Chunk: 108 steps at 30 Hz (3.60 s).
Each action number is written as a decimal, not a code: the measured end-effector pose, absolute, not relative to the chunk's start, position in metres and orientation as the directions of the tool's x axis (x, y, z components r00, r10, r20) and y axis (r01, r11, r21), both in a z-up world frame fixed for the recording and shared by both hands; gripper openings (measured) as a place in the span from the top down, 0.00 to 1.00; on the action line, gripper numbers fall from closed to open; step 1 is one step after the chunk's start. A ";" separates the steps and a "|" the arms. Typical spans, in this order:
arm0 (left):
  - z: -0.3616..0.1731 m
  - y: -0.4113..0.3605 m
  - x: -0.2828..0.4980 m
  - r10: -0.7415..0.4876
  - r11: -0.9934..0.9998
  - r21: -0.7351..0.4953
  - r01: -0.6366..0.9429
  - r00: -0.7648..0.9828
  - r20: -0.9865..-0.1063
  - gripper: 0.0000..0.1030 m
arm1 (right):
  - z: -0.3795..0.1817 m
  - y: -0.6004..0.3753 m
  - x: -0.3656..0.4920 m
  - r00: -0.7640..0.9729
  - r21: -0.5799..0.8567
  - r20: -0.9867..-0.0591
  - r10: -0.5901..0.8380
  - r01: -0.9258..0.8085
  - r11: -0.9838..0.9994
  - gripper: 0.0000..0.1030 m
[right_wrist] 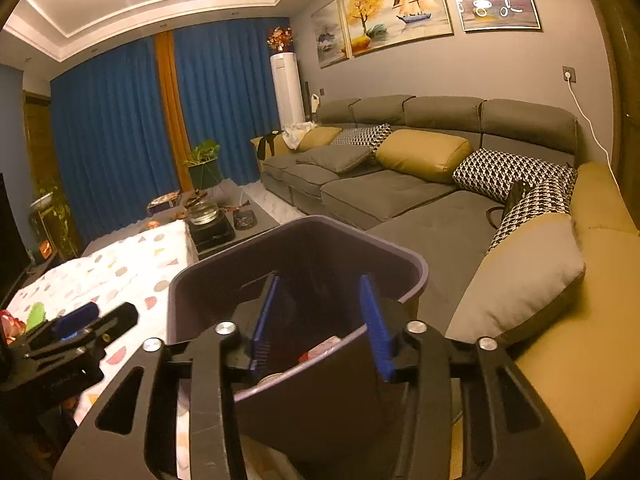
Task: Collect trash
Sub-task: 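Open both grippers to drop the cup and snack bag into the bin, then move both grippers back toward the remaining trash on the table, then grasp the large red paper cup with the left gripper while the right grasps the black bag, then lift the red cup and black bag and carry them over the grey bin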
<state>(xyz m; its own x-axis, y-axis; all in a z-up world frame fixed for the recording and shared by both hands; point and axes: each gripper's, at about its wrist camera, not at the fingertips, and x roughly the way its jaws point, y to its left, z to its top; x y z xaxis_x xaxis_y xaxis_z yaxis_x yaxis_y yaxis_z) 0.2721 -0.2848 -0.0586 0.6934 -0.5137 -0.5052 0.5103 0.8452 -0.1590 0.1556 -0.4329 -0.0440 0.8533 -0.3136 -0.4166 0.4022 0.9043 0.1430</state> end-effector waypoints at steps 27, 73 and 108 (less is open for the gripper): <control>-0.043 -0.038 0.123 -0.115 0.991 -0.101 0.082 0.911 -0.395 0.09 | -0.032 -0.274 0.090 0.934 0.175 -0.345 -0.089 0.157 0.972 0.28; -0.094 -0.003 0.179 -0.337 0.924 -0.354 0.144 0.742 -0.579 0.98 | -0.071 -0.167 0.204 0.863 0.068 -0.498 0.084 -0.057 0.996 0.28; -0.060 -0.017 0.147 -0.372 0.921 -0.301 0.246 0.783 -0.499 0.98 | -0.047 -0.187 0.180 0.880 0.122 -0.456 0.129 -0.082 0.989 0.96</control>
